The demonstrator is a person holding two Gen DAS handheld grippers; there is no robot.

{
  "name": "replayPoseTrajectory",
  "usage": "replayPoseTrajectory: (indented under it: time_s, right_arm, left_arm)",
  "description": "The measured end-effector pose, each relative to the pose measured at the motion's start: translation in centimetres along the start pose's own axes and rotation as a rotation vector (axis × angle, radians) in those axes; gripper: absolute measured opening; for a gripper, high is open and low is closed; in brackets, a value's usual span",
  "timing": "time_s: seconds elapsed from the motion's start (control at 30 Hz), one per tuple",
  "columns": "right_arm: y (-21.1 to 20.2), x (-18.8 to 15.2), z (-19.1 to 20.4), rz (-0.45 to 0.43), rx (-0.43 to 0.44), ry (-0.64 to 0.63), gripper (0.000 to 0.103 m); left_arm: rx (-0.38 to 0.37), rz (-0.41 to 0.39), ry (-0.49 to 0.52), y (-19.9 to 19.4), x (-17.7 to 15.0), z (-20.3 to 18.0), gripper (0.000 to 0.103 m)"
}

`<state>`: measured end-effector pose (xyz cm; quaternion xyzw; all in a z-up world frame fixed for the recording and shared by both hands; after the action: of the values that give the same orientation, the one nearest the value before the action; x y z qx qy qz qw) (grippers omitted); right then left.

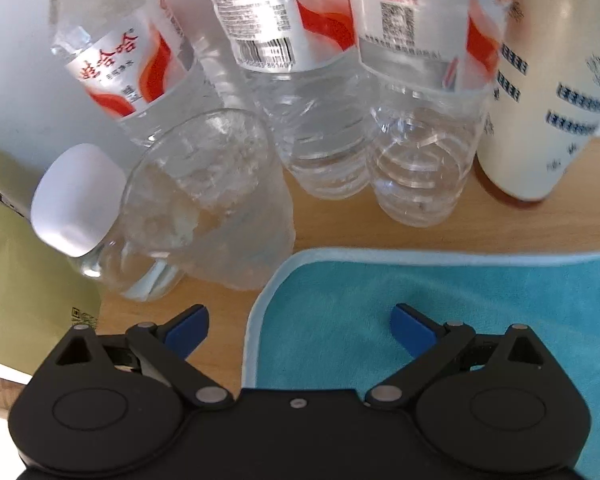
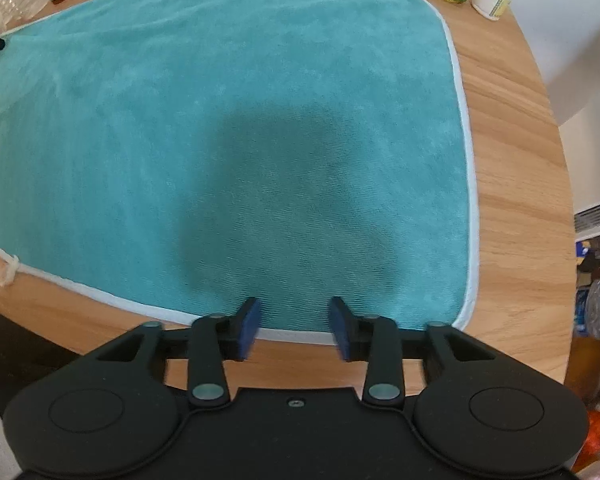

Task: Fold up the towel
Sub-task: 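Release the towel and move both open tools over the spread towel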

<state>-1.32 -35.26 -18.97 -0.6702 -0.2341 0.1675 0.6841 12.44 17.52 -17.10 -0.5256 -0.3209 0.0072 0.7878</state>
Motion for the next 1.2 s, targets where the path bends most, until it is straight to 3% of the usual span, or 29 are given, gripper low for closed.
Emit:
replayPoseTrajectory:
  time_s: [0.23,0.27,0.43,0.57,0.67,0.77,0.87,1.2]
  right_arm:
    - [-0.6,-0.2,-1.2,0.018,0.033,-0.041,0.047]
    - [-1.1,0.0,-1.5,-0.001,0.03,-0.046,0.04]
    - [-3.1,1.0,-3.9,-0.119,-0.007,0.035,0.04]
    - [-2.4,0.7,-5.1,-0.131,-0.07,0.052,0.04]
    - [-1.8,0.3,-5.1,-0.119,-0.047,0.066,0.04]
    - [-0.5,0.8,-5.0,-0.099,-0.07,0.032,0.042]
    - [-0.5,-0.2,-5.9,-0.108,-0.033,0.082,0.042]
    - [-0.3,-1.2,-6.9,-0.069,-0.037,0.056,0.044]
  left_arm:
    - [-0.034,0.031,-0.081,-2.0,-1.6,1.0,0.1]
    - [-0.048,0.042,-0.1,-2.7,-2.1,1.5,0.1]
    - [-0.069,0.08,-0.143,-6.4,-6.1,1.9,0.1]
    - [-0.087,0.091,-0.071,-8.3,-9.7,0.9,0.1]
    - [-0.052,0.084,0.02,-11.1,-13.1,1.6,0.1]
    - [-0.048,0.142,0.06,-10.1,-15.4,1.0,0.091]
    - [-0.042,0.144,0.045,-10.0,-16.1,1.5,0.092]
    - [-0.069,0.205,-0.066,-11.1,-19.2,3.8,0.093]
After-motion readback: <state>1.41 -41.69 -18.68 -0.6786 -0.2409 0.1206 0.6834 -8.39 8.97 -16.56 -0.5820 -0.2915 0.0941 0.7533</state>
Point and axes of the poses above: each gripper's, at about its wrist camera, not at the fingertips, and y roughly the way its jaws point, z to its left, x to its top, the point moved 5 cm from there along y, roughly the way its jaws point, and after that the axes turned 13 degrees about -y, right-handed, at the moved point
